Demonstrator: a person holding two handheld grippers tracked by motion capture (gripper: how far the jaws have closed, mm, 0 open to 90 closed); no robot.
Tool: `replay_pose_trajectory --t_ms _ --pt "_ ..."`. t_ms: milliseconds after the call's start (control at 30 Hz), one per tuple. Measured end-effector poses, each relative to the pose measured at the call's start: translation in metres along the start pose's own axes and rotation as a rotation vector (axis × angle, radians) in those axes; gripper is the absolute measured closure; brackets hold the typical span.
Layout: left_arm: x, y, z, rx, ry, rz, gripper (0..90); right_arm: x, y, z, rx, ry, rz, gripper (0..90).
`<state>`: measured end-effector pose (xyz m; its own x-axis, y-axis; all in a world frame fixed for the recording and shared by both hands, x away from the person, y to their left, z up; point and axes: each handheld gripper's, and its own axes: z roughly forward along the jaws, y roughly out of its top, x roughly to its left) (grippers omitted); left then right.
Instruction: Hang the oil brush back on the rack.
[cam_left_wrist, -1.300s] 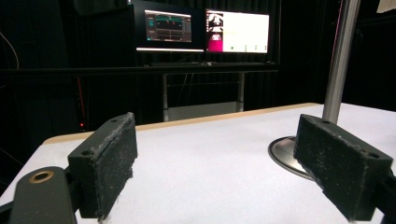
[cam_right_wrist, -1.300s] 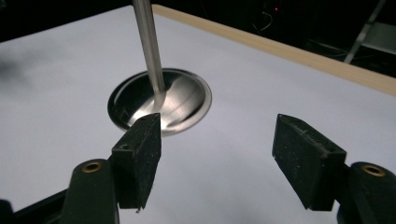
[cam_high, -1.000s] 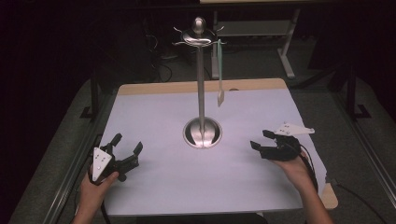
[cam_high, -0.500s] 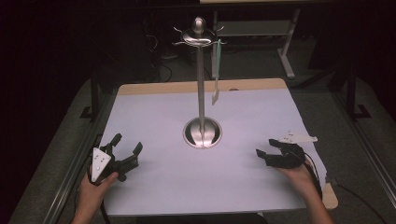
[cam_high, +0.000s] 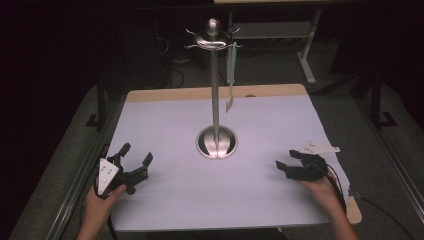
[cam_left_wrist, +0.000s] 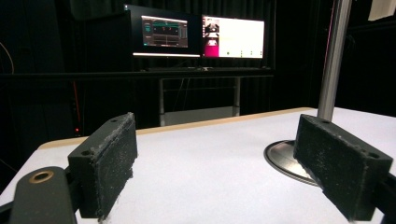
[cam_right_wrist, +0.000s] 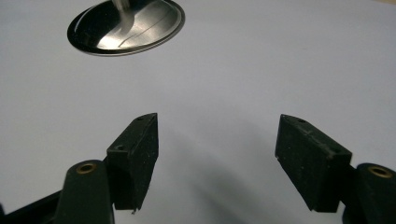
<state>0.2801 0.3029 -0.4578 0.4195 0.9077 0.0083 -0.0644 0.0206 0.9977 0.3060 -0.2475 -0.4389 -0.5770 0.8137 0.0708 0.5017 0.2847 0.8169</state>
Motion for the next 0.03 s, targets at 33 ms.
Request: replay_pose_trajectory --t_ms 33 --pt "0.0000 0.0000 0.0000 0.000 0.000 0.000 13.1 -0.0001 0.0000 -0.0003 -0.003 -0.001 -0.001 29.9"
